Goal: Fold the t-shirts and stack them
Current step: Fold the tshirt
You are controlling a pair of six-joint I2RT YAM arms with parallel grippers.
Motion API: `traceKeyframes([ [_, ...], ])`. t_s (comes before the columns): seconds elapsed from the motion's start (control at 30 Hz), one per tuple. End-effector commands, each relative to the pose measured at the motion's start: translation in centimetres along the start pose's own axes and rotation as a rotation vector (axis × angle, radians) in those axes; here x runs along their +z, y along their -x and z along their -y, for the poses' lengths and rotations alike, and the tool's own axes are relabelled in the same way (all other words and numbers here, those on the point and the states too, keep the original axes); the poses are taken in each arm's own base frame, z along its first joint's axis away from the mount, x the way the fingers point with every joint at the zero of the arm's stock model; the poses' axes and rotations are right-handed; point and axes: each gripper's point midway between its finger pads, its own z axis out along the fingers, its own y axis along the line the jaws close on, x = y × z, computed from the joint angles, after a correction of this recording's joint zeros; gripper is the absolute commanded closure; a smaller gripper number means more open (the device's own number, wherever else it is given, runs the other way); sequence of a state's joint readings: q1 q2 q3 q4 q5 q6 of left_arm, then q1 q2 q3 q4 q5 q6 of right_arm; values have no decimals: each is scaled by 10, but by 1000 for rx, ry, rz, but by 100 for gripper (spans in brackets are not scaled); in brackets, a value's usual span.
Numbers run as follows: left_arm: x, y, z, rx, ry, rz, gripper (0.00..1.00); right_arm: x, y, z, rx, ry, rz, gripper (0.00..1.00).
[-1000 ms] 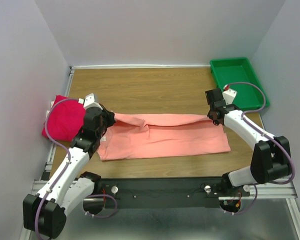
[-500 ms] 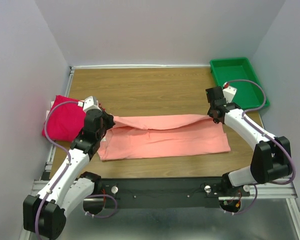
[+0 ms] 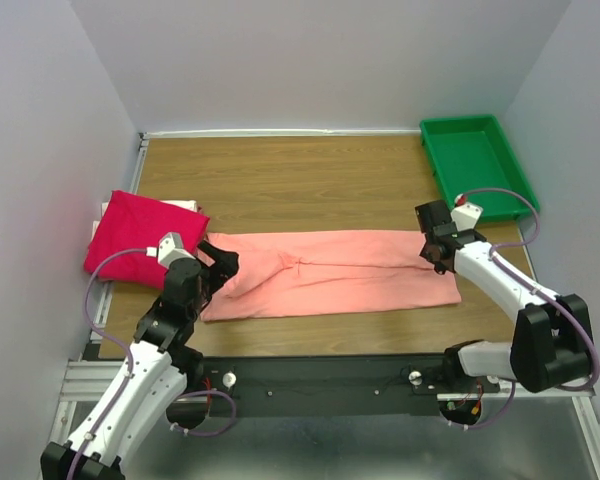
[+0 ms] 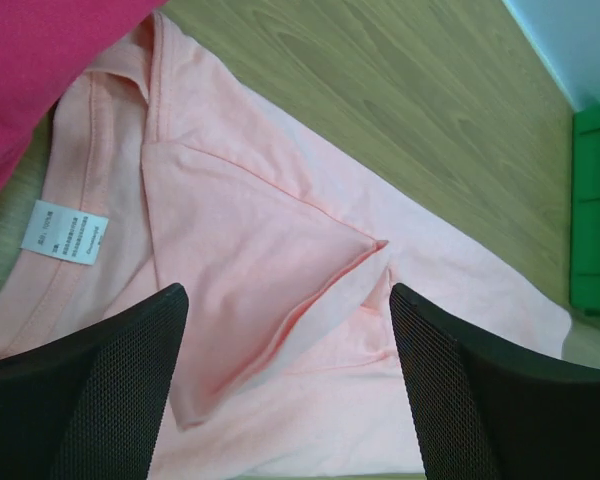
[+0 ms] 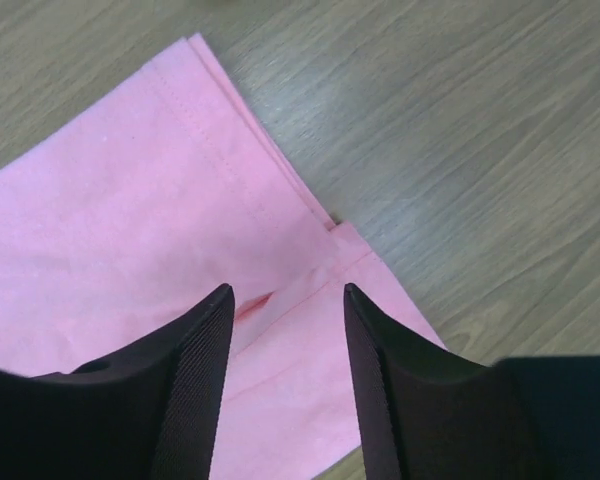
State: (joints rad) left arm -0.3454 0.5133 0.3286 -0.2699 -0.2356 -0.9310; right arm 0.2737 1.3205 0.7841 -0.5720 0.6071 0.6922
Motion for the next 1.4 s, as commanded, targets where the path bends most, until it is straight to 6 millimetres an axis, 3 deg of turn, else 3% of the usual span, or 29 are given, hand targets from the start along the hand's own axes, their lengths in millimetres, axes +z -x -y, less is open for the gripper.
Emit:
traceKeyframes([
  [0.0,-10,16,10,-64,-12,53,4,-12,13,15,58,-47,57,43],
  [0.13,-17,34,20,-48,-2,84,2,-23,22,8,38,13,55,29],
  [0.17,-19,40,26,-45,-13,96,2,-26,23,3,28,45,44,19],
  [0.27,-10,44,39,13,-49,96,2,-41,22,-35,-40,280,0,4],
  [0.3,-6,42,43,36,-65,84,2,-60,22,-74,-51,510,-20,0],
  [0.33,6,39,50,61,-86,71,2,-73,16,-89,-84,639,-24,0],
  [0.37,11,32,56,96,-119,37,2,-102,4,-116,-111,864,-85,0],
  [0.47,36,18,57,150,-112,-19,2,-152,1,-165,-195,1146,-49,0],
  [0.5,42,12,53,174,-94,-41,2,-175,-10,-184,-259,1247,-46,0],
  [0.57,59,5,48,192,-81,-73,2,-199,-13,-207,-333,1360,-29,0],
  [0.6,64,3,45,202,-80,-81,2,-206,-37,-226,-406,1427,-92,0],
  [0.67,75,-3,38,190,-87,-112,2,-213,-45,-251,-486,1483,-77,0],
  [0.7,77,-5,36,189,-94,-121,2,-220,-54,-275,-538,1516,-94,0],
  [0.87,93,-11,21,180,-87,-166,2,-212,-88,-350,-663,1630,-198,0],
  [0.9,95,-12,18,177,-80,-170,2,-215,-90,-349,-669,1642,-205,0],
  [0.93,98,-15,14,174,-68,-182,2,-211,-92,-365,-669,1652,-216,0],
  [1.0,100,-17,4,166,-44,-189,2,-211,-100,-376,-672,1670,-247,0],
  [1.1,103,-20,-5,163,-29,-200,2,-218,-121,-388,-707,1721,-300,0],
  [1.2,105,-23,-13,150,-17,-216,2,-221,-150,-391,-746,1746,-365,0],
  [1.37,105,-24,-18,140,-12,-228,2,-208,-174,-381,-770,1683,-392,0],
])
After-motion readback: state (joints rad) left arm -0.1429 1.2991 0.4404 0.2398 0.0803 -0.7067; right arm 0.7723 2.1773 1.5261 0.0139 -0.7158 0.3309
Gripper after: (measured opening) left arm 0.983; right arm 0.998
